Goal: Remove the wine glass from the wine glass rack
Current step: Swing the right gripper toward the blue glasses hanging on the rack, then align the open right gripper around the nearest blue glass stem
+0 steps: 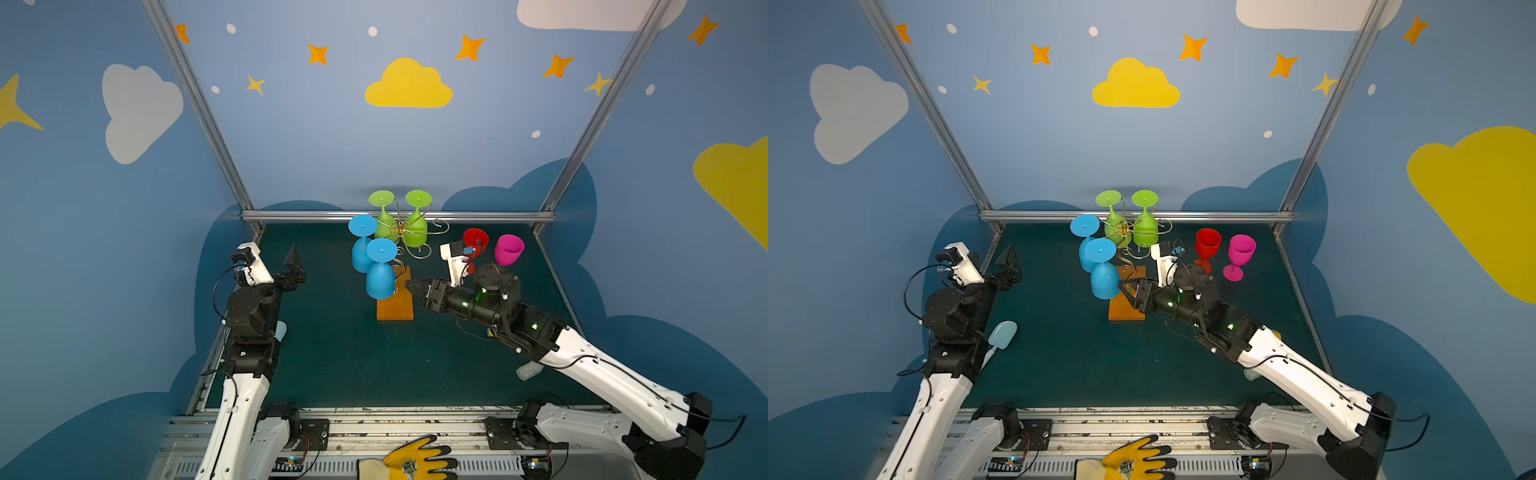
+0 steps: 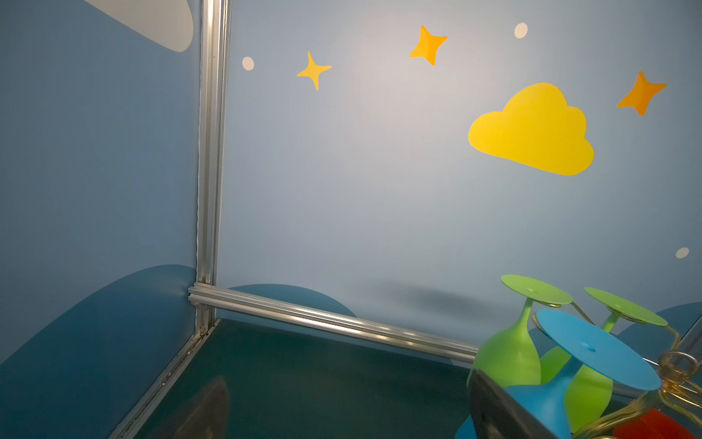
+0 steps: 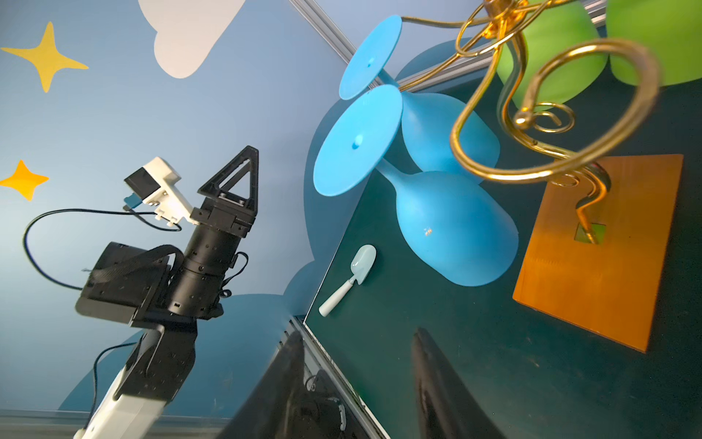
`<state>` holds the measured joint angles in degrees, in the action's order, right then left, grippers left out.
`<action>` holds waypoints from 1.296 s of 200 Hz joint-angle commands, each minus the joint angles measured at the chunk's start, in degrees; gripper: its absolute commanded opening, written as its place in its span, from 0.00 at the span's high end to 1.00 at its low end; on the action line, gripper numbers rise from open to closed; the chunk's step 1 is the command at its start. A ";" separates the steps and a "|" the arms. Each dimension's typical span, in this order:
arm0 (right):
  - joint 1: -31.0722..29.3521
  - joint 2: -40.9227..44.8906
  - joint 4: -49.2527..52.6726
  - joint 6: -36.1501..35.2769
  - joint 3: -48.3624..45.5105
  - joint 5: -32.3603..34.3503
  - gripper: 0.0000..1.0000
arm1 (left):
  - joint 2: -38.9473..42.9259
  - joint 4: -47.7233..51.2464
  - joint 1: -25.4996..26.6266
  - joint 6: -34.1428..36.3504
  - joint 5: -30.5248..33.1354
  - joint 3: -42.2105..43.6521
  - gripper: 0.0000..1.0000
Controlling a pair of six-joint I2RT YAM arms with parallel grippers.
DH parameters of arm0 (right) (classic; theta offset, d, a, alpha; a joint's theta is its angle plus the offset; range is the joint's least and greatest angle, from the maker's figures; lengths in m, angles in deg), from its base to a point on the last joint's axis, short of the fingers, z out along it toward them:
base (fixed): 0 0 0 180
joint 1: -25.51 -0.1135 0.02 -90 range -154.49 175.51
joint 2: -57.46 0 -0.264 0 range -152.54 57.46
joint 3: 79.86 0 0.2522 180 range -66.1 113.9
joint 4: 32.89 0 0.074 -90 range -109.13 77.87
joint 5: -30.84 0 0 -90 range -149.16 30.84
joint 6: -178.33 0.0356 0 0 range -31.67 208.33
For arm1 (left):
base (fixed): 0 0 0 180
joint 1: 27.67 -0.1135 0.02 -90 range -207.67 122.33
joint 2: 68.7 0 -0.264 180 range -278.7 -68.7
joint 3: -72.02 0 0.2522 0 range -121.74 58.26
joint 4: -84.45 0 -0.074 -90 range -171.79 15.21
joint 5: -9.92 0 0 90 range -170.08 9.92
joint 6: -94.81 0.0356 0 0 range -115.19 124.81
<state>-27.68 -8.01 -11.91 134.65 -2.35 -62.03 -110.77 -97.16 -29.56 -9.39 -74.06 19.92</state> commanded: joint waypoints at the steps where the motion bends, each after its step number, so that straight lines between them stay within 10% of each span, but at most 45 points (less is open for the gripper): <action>1: -0.84 -1.76 -6.38 2.86 1.76 2.79 0.54 | 0.93 0.48 -0.28 0.27 0.30 0.05 0.04; 259: 0.36 -12.82 -12.05 6.01 8.92 5.70 0.54 | 1.54 0.30 -0.09 0.40 0.48 0.21 0.03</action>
<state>-28.01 -20.12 -22.00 139.88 4.32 -55.69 -109.87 -97.14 -29.54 -9.37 -74.04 19.94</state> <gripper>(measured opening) 0.459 0.968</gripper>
